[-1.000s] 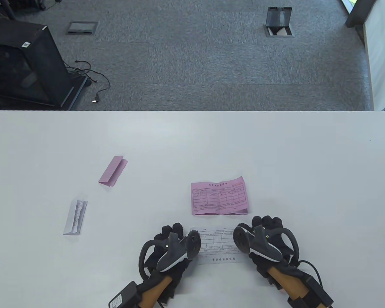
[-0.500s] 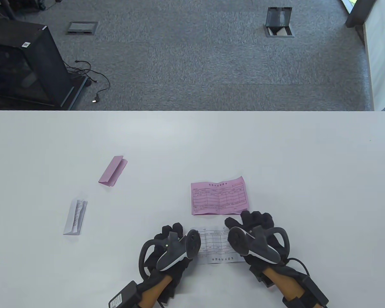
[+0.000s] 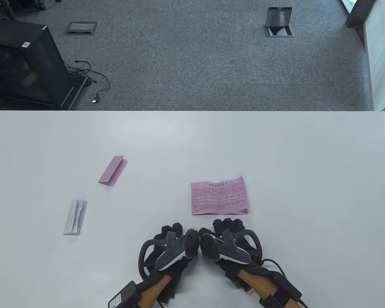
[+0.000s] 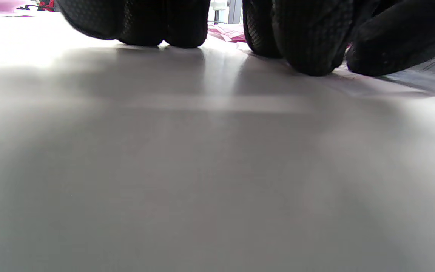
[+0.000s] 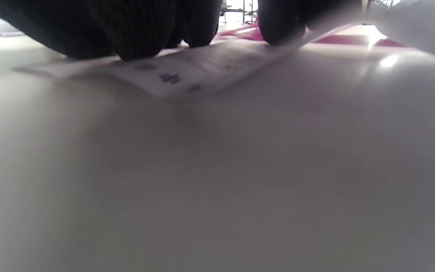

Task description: Unfold folded invoices and stack

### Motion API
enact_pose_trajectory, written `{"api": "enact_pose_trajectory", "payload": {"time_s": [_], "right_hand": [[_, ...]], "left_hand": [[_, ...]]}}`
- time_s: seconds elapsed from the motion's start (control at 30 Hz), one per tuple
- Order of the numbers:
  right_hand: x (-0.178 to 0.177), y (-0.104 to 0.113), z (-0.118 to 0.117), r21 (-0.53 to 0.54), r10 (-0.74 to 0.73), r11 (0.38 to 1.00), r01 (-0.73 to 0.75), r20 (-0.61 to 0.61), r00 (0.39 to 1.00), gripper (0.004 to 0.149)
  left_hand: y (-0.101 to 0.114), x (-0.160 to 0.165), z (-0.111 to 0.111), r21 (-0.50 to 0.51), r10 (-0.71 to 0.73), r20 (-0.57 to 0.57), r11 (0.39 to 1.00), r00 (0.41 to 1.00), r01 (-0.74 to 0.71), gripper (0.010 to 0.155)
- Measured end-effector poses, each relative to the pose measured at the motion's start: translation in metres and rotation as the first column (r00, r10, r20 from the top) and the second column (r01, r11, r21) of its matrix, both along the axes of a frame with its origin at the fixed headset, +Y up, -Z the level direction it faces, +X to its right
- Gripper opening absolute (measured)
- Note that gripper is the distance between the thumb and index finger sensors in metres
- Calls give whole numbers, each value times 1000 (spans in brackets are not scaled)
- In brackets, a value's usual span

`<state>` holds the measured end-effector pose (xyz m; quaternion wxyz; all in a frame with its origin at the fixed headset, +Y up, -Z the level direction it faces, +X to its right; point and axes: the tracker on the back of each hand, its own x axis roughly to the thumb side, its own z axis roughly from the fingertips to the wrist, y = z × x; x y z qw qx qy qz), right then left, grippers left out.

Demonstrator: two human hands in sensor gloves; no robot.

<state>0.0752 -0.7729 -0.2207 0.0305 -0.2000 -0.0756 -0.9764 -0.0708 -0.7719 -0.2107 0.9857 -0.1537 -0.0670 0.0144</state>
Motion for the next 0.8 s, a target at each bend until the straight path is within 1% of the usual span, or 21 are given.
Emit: {"api": "enact_pose_trajectory", "payload": {"time_s": [0.13,0.3,0.63,0.8], "right_hand": [[6,1,-1,-10,15,1000,-15,9,1000,60],[25,3,-3,-14,33,999,-32,50,998,59],[86,4,-7,-27,32,999,-28,174,984,58],[107,4,-7,-30,21,999,-14,220,975,58]], "left_hand": [[1,0,0,2,-1,0,1000,1000,1,58],[1,0,0,0,-3,-1,1000,1000,3,58],[1,0,0,-9,-7,0,1000,1000,7,58],[1,0,0,-13,-6,-2,1000,1000,6,58]]}}
